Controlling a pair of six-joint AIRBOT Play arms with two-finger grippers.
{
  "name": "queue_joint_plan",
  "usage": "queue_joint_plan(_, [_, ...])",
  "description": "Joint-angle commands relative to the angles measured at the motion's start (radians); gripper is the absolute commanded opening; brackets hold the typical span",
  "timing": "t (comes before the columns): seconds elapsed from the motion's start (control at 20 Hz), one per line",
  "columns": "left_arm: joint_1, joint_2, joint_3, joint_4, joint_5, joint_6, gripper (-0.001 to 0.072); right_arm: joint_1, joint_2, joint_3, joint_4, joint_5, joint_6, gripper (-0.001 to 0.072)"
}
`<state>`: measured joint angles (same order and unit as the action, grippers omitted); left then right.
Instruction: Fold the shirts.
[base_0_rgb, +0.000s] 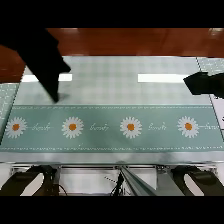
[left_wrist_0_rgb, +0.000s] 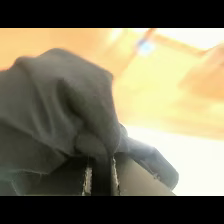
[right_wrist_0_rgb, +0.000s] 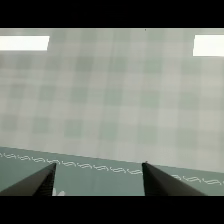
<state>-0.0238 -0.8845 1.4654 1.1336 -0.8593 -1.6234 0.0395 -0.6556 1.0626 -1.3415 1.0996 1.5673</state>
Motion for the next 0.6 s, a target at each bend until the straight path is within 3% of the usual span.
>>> queue_joint_plan(0.0, [-0.185, 0.017, 0.122, -0.009, 0.097, -0.012, 0.0028, 0.001, 0.119, 0.001, 0.001, 0.052, -0.004, 0.0621])
queue_joint_plan(0.25, [-0.509, -0.004, 0.063, -0.008, 0.168, -0.024, 0.0028, 0.001, 0.200, 0.001, 0.000, 0.063, -0.003, 0.0621])
queue_joint_plan(0.45, [-0.734, -0.003, -0.192, -0.008, 0.335, -0.077, 0.0028, 0.001, 0.204, 0.001, 0.000, 0.076, 0.016, 0.0621])
queue_joint_plan(0.55, [-0.762, -0.003, -0.336, -0.008, 0.333, -0.103, 0.0028, 0.001, 0.204, 0.001, -0.002, 0.077, 0.019, 0.0621])
